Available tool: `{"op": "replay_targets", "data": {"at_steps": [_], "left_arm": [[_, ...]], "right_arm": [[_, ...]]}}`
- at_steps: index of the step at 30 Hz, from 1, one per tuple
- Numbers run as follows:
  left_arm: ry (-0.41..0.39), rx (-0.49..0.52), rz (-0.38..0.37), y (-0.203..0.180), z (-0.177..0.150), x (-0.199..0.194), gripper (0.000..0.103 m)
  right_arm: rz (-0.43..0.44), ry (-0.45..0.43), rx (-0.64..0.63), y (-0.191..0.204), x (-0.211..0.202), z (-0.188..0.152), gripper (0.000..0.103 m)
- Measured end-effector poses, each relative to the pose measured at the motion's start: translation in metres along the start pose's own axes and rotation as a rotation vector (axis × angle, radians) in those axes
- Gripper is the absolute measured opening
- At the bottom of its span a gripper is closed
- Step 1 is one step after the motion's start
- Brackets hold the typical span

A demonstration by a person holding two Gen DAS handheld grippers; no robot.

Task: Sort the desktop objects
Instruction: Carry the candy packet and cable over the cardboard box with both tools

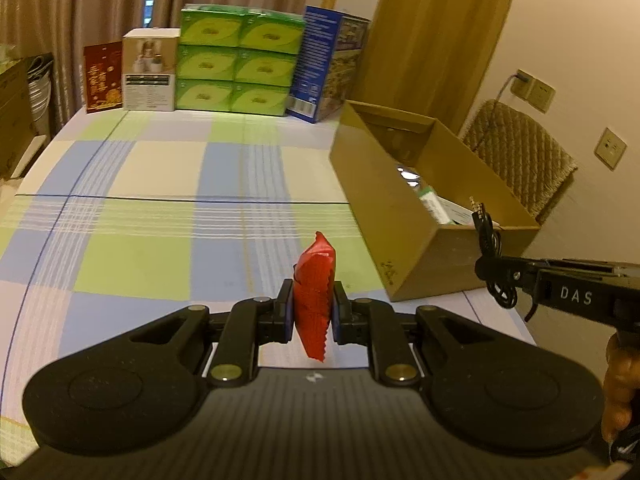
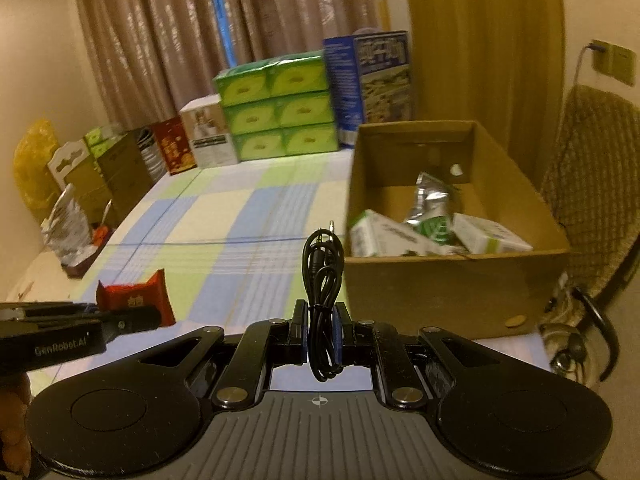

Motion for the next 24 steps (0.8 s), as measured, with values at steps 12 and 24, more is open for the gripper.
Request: {"op": "replay_targets", "data": {"at_steps": [12,24], "left_arm": [[0.034,0.057,-0.055,-0.043,-0.006,0.015,0.013],[0.046,0.108,-0.112,-0.081,-0.003,0.028,0.013]], "right_arm": [[-0.071,-0.012,0.059,-0.044,-0.022,-0.011,0.008],[-0.121,-0.028,0.095,-0.073,-0.035,-0.010,0.008]]}}
Point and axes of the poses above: each gripper's, at about its wrist camera, not at the fingertips, and x roughly the way its jaws point, y to its left, z to its top, the point moved 1 cm from there along x, roughly the way its jaws point, and after that the axes turned 10 degrees about -x, right-handed, at the moved point
